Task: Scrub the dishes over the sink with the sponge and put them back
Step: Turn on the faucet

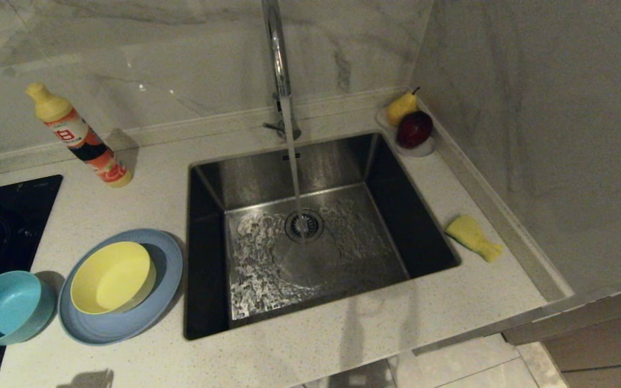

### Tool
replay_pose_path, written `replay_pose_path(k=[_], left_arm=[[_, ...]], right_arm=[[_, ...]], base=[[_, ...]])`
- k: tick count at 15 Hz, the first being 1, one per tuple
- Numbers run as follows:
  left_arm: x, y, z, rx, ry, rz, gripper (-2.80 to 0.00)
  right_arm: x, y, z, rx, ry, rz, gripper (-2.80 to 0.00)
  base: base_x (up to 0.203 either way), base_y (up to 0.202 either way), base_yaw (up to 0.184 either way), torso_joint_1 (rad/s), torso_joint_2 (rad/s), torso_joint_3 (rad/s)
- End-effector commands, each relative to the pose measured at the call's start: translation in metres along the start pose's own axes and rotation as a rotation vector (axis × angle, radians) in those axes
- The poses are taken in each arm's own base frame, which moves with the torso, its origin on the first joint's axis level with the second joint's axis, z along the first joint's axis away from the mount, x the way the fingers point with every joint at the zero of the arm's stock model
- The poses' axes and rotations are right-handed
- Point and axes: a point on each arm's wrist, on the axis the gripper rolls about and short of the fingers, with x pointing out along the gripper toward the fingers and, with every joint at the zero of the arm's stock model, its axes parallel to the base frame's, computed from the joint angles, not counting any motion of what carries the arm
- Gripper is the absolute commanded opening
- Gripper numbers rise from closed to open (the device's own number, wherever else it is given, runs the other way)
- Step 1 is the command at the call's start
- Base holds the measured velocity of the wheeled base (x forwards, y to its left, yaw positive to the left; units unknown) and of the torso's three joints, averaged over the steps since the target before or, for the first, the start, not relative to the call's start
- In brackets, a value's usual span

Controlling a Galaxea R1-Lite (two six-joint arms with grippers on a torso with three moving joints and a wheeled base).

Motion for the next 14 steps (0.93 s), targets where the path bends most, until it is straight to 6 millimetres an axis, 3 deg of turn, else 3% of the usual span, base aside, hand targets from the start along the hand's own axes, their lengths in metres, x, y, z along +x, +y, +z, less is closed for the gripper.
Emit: replay_pose_path(k=[1, 4, 14], left_arm=[[0.0021, 0.0031, -0.0213, 0.137, -0.03, 0.068, -2.8], [0.0059, 0.002, -0.0311, 0.137, -0.02, -0.007, -2.8], [0.0064, 0.0019, -0.0307, 0.131, -0.037, -0.011, -2.8]], right_arm=[[0.0, 0.0, 0.0, 0.001, -0.001, 0.001, -2.8], [0.0, 0.0, 0.0, 0.0, -0.001, 0.001, -2.8], [0.0, 0.0, 0.0, 0.001, -0.001, 0.001, -2.8]], base=[[0.0, 0.0, 0.0, 0.0, 0.0, 0.0], [0.0, 0.0, 0.0, 0.0, 0.0, 0.0], [0.0, 0.0, 0.0, 0.0, 0.0, 0.0]])
